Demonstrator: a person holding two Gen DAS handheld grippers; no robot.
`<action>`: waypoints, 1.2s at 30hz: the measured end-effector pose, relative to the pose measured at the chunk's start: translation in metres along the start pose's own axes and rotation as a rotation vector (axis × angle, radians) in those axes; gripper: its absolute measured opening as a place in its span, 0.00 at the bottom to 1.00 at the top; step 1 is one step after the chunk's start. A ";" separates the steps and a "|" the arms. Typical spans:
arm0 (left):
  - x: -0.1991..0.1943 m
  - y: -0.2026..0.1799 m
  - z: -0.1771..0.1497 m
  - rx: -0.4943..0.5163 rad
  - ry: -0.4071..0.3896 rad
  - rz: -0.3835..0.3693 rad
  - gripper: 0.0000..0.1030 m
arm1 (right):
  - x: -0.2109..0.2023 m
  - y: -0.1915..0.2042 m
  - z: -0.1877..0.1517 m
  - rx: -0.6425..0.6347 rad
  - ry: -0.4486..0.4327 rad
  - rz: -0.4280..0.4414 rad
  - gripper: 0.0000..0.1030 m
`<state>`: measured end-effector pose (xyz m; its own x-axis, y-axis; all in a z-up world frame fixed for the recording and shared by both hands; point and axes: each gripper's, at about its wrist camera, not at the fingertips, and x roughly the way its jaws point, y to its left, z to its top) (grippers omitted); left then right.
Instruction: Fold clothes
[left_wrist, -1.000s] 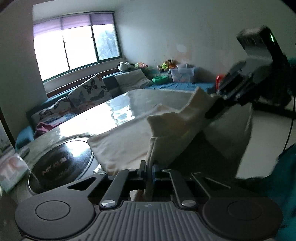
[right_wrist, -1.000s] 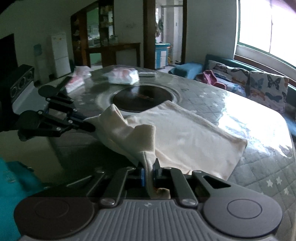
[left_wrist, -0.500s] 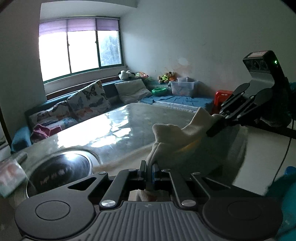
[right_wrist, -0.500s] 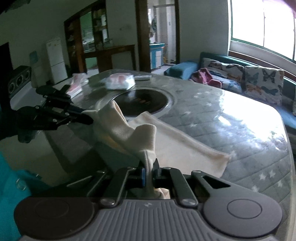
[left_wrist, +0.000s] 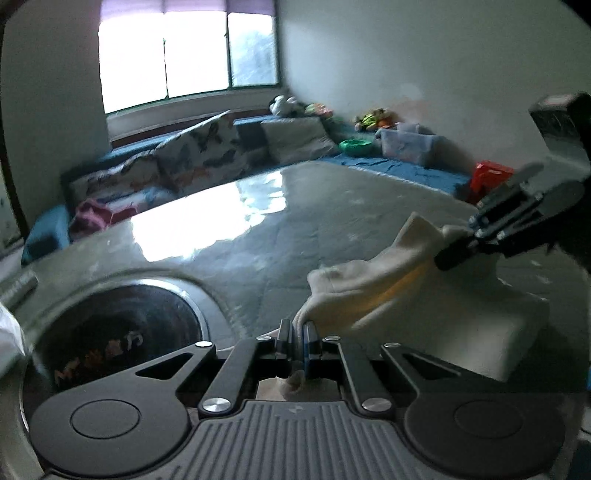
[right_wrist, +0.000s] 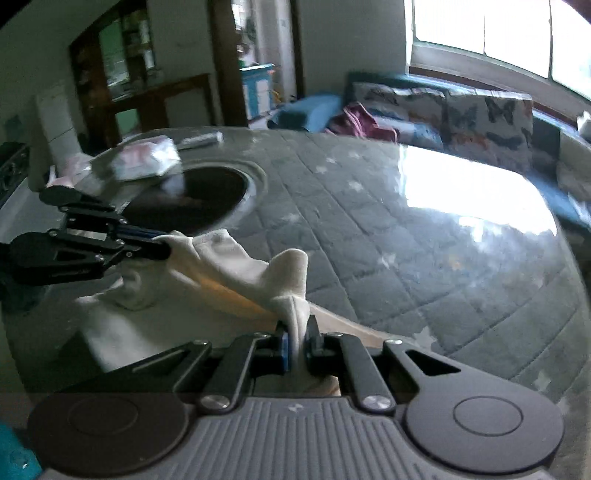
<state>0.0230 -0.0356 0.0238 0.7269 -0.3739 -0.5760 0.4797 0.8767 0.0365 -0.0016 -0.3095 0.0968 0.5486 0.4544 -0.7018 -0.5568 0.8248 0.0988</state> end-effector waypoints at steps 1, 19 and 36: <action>0.004 0.003 -0.001 -0.014 0.007 0.005 0.07 | 0.007 -0.003 -0.003 0.021 -0.002 -0.017 0.21; -0.010 -0.031 0.031 -0.008 -0.025 -0.032 0.11 | 0.003 0.013 0.003 0.090 -0.081 -0.073 0.31; 0.032 -0.020 0.027 -0.038 0.053 -0.039 0.14 | 0.043 -0.010 0.012 0.165 -0.026 -0.047 0.05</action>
<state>0.0503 -0.0733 0.0267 0.6806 -0.3919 -0.6190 0.4873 0.8731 -0.0170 0.0352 -0.2940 0.0742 0.5888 0.4203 -0.6904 -0.4210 0.8886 0.1819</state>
